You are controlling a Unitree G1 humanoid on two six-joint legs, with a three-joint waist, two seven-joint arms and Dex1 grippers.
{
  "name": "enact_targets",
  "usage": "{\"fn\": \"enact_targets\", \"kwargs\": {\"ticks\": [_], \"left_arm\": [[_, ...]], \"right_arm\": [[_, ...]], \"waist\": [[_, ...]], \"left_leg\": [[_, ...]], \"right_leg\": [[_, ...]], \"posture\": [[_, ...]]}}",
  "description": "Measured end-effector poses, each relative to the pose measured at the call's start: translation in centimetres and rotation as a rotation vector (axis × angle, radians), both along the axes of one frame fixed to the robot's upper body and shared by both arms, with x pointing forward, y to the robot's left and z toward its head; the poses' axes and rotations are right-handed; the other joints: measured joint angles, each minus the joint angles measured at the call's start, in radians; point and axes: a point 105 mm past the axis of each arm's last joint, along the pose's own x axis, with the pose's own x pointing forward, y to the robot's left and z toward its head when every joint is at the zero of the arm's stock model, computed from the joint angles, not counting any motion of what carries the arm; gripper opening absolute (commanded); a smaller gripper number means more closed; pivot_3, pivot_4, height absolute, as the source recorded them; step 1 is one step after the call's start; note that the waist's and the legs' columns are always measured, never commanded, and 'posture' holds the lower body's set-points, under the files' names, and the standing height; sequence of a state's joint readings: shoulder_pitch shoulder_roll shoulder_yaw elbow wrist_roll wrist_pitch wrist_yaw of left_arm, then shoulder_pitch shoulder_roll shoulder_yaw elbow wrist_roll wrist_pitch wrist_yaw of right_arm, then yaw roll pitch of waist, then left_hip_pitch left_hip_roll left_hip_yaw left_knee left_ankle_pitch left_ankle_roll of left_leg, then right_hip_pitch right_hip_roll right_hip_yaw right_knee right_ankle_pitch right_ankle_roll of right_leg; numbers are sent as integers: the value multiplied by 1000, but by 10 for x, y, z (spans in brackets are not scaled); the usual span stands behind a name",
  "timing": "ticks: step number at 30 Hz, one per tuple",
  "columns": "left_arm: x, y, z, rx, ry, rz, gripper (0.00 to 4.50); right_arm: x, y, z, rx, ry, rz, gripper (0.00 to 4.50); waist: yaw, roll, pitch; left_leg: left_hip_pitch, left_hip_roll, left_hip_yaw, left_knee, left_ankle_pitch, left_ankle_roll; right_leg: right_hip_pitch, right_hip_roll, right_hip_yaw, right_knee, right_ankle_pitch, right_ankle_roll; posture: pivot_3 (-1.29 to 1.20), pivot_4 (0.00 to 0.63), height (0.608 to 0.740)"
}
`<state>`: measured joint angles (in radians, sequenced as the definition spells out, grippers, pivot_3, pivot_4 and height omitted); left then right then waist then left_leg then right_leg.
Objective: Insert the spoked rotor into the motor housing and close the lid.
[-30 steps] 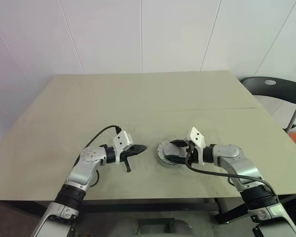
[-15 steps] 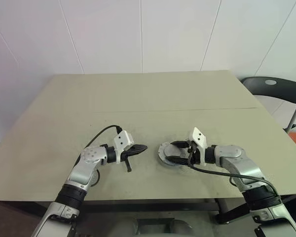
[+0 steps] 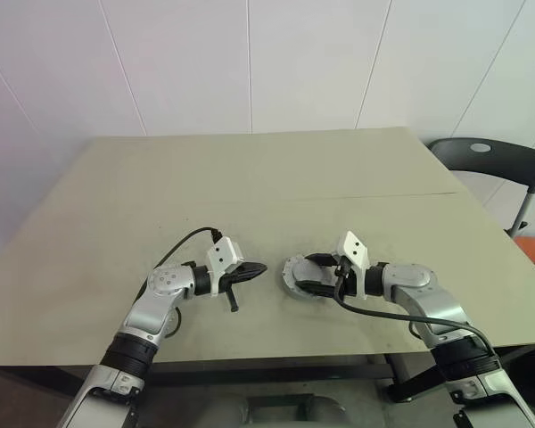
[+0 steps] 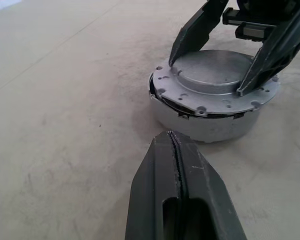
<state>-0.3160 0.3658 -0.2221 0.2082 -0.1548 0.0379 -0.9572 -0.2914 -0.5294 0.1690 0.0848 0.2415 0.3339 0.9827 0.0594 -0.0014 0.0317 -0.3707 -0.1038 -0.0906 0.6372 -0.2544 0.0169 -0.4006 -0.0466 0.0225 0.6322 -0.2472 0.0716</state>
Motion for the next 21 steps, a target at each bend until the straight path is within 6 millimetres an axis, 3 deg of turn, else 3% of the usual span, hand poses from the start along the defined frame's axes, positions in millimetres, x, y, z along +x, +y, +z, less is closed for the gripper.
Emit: {"fn": "enact_targets", "kwargs": {"ticks": [14, 21], "left_arm": [[0, 1, -4, 15, 6, 4, 0], [0, 1, -4, 15, 6, 4, 0]], "right_arm": [[8, -1, -2, -33, -42, -30, 3201], [1, -5, -1, -70, -12, 19, 3201]], "waist": [[3, 0, 0], [10, 0, 0]], "left_leg": [[0, 0, 0, 9, -2, -2], [-1, 0, 0, 9, -3, 0]], "right_leg": [[5, 0, -1, 0, 1, 0], [5, -1, -2, -1, 1, 1]], "posture": [[0, 0, 740], [0, 0, 740]]}}
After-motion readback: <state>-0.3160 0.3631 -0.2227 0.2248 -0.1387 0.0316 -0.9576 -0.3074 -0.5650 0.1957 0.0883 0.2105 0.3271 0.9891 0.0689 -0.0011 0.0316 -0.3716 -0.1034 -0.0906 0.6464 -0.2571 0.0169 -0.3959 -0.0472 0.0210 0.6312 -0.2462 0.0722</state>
